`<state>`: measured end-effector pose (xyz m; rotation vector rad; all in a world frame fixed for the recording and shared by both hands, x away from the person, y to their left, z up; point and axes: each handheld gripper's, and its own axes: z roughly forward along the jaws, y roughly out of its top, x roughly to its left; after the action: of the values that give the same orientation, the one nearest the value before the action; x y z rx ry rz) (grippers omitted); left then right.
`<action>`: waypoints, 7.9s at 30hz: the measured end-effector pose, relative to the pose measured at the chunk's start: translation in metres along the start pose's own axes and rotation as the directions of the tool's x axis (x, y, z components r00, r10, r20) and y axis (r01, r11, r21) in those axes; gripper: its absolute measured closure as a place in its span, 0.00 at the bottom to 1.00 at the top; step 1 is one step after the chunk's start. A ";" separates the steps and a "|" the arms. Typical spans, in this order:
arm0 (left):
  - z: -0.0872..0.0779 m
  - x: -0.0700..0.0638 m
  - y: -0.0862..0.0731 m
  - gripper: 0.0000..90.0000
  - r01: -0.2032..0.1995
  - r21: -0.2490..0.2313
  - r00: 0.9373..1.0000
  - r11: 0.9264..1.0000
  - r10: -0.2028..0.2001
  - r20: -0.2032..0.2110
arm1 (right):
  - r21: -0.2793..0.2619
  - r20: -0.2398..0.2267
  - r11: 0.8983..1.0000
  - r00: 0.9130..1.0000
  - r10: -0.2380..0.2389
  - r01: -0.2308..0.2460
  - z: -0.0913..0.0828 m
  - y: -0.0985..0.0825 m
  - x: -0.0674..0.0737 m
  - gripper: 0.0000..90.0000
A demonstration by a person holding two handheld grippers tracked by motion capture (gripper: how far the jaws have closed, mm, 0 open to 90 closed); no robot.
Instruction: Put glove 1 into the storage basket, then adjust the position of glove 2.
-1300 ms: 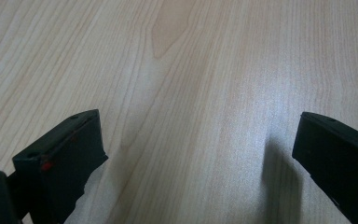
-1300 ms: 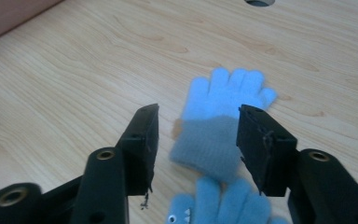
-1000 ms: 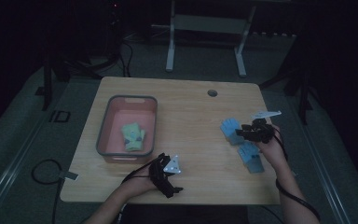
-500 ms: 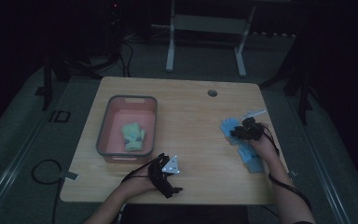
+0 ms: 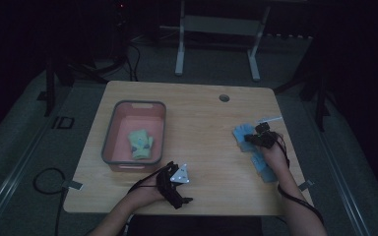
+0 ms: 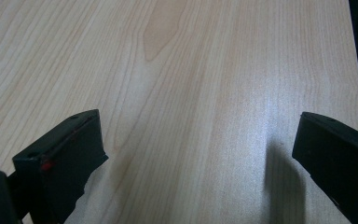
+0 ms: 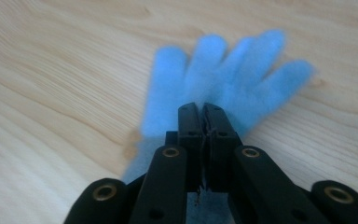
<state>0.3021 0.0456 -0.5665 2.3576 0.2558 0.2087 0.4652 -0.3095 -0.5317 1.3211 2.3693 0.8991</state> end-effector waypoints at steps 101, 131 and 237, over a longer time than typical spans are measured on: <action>0.001 -0.002 -0.004 0.03 0.000 -0.004 1.000 1.000 0.000 0.020 | -0.017 -0.061 0.995 0.993 -0.104 0.103 -0.079 -0.093 -0.004 0.60; 0.000 -0.002 -0.004 0.03 -0.005 -0.012 1.000 1.000 0.005 0.020 | -0.124 0.056 0.992 0.998 0.012 -0.005 -0.096 -0.056 0.034 0.94; -0.002 -0.007 0.011 0.05 0.077 -0.061 0.997 0.995 -0.078 -0.018 | -0.075 -0.104 0.991 0.987 -0.122 0.115 -0.034 -0.018 0.135 0.16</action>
<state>0.2965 0.0372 -0.5578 2.2823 0.3456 0.2000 0.3626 -0.2156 -0.5102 1.1193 2.4451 1.0304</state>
